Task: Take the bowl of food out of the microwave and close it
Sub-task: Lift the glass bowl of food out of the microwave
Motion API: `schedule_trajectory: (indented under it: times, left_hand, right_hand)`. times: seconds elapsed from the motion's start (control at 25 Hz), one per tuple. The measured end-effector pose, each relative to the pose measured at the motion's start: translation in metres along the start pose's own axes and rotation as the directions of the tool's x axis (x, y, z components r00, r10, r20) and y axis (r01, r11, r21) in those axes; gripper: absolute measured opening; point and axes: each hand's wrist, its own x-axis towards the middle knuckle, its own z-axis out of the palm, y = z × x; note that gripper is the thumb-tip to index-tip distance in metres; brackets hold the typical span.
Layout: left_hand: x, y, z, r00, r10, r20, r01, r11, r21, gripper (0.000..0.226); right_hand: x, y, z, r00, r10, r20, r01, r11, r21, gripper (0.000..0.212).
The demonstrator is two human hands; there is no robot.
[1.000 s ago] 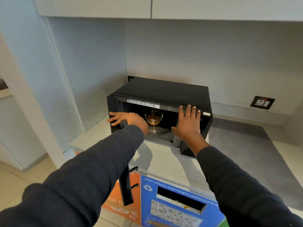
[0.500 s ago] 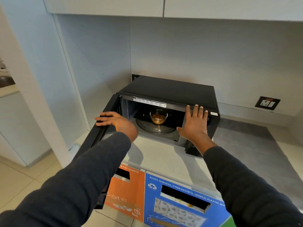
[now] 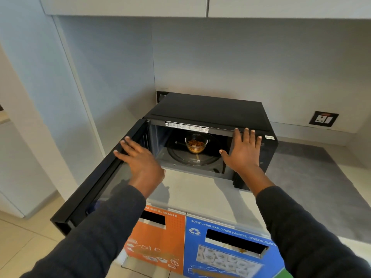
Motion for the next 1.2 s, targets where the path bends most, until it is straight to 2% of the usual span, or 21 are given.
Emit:
schedule_trajectory:
  times: [0.08,0.12,0.16,0.2,0.28,0.32,0.4,0.6,0.68,0.8,0.96,1.12,1.2]
  left_hand:
    - [-0.001,0.005,0.013,0.968,0.195,-0.159,-0.219,0.964,-0.151,0.112]
    - [-0.002,0.01,0.02,0.936,0.284,-0.209,-0.333,0.904,-0.266,0.107]
    - [-0.002,0.019,0.029,0.907,0.344,-0.243,-0.418,0.802,-0.427,0.1]
    - [-0.001,0.031,0.036,0.897,0.373,-0.238,-0.437,0.655,-0.617,0.093]
    - [0.0,0.055,0.053,0.916,0.37,-0.154,-0.281,0.32,-0.905,0.081]
    - [0.003,0.07,0.063,0.928,0.358,-0.102,-0.178,0.186,-0.966,0.078]
    - [0.013,0.094,0.077,0.933,0.359,-0.015,-0.03,0.036,-0.999,0.075]
    - [0.062,0.149,0.095,0.939,0.343,-0.008,0.12,-0.35,-0.929,0.064]
    - [0.079,0.164,0.1,0.946,0.323,-0.015,0.131,-0.424,-0.896,0.061]
    - [0.11,0.185,0.107,0.95,0.311,0.017,0.167,-0.464,-0.87,0.065]
    - [0.144,0.209,0.114,0.943,0.313,0.108,0.263,-0.51,-0.819,0.082]
    - [0.166,0.22,0.115,0.937,0.339,0.08,0.275,-0.579,-0.768,0.086]
    - [0.173,0.223,0.118,0.941,0.331,0.072,0.258,-0.564,-0.785,0.085]
  right_hand:
    - [-0.017,-0.016,0.008,0.994,-0.018,-0.112,0.038,0.984,0.176,0.088]
    - [-0.028,-0.026,0.016,0.99,-0.037,-0.139,0.073,0.961,0.267,0.085]
    - [-0.039,-0.036,0.027,0.991,-0.039,-0.126,0.084,0.922,0.377,0.083]
    - [-0.048,-0.045,0.039,0.997,-0.028,-0.075,0.062,0.866,0.495,0.082]
    - [-0.06,-0.057,0.065,0.999,0.008,0.035,-0.03,0.723,0.69,0.079]
    - [-0.062,-0.059,0.081,0.996,0.039,0.076,-0.083,0.651,0.755,0.078]
    - [-0.057,-0.061,0.106,0.982,0.107,0.155,-0.188,0.525,0.83,0.074]
    - [-0.02,-0.054,0.159,0.941,0.187,0.284,-0.313,0.15,0.938,0.066]
    - [-0.002,-0.052,0.173,0.92,0.208,0.331,-0.341,0.013,0.94,0.065]
    - [0.033,-0.053,0.186,0.895,0.217,0.389,-0.369,-0.129,0.921,0.063]
    - [0.071,-0.059,0.201,0.881,0.231,0.412,-0.376,-0.184,0.908,0.067]
    - [0.094,-0.067,0.206,0.894,0.202,0.4,-0.348,-0.249,0.904,0.068]
    - [0.098,-0.07,0.209,0.902,0.179,0.392,-0.344,-0.25,0.905,0.071]
